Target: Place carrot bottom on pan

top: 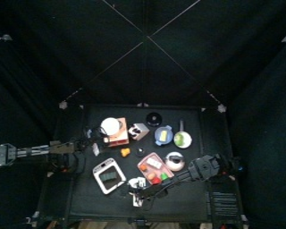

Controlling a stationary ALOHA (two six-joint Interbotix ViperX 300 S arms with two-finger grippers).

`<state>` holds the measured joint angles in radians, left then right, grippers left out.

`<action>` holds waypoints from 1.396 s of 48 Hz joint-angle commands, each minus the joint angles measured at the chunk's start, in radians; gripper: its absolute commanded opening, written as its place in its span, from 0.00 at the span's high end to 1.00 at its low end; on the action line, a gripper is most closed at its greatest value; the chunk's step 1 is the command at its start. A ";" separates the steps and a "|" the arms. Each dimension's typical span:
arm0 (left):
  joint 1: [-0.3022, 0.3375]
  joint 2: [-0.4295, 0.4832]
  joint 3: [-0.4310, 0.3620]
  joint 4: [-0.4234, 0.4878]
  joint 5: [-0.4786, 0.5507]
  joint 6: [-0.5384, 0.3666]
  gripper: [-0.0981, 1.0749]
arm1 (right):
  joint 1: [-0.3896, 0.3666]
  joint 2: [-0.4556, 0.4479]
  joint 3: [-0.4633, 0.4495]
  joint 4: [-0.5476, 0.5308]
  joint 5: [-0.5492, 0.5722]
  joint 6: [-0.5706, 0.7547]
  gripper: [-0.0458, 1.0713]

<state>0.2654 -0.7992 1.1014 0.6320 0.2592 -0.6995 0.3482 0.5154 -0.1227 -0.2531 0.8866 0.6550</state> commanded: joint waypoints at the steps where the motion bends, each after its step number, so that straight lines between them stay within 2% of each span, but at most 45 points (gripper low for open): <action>1: 0.002 0.002 -0.012 -0.002 -0.003 -0.002 0.18 | -0.006 -0.052 -0.018 0.002 -0.003 0.003 0.31; 17: 0.003 0.000 -0.011 -0.002 -0.005 0.002 0.18 | -0.017 -0.132 0.006 -0.054 -0.028 0.017 0.31; 30: 0.003 0.002 -0.011 -0.002 -0.005 0.000 0.18 | -0.071 -0.222 0.110 -0.089 -0.103 0.114 0.31; 44: 0.003 0.002 -0.011 -0.002 -0.005 -0.002 0.18 | -0.126 -0.396 0.288 -0.261 -0.100 0.380 0.31; 59: 0.002 0.002 -0.011 -0.005 -0.005 -0.002 0.18 | -0.241 -0.609 0.534 -0.362 -0.103 0.726 0.31; 67: 0.002 0.002 -0.009 -0.005 -0.005 -0.003 0.18 | -0.295 -0.706 0.653 -0.402 -0.115 0.854 0.31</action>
<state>0.2654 -0.7992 1.1045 0.6289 0.2592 -0.7010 0.0767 -0.1181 0.4909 -0.6366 0.7823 1.4680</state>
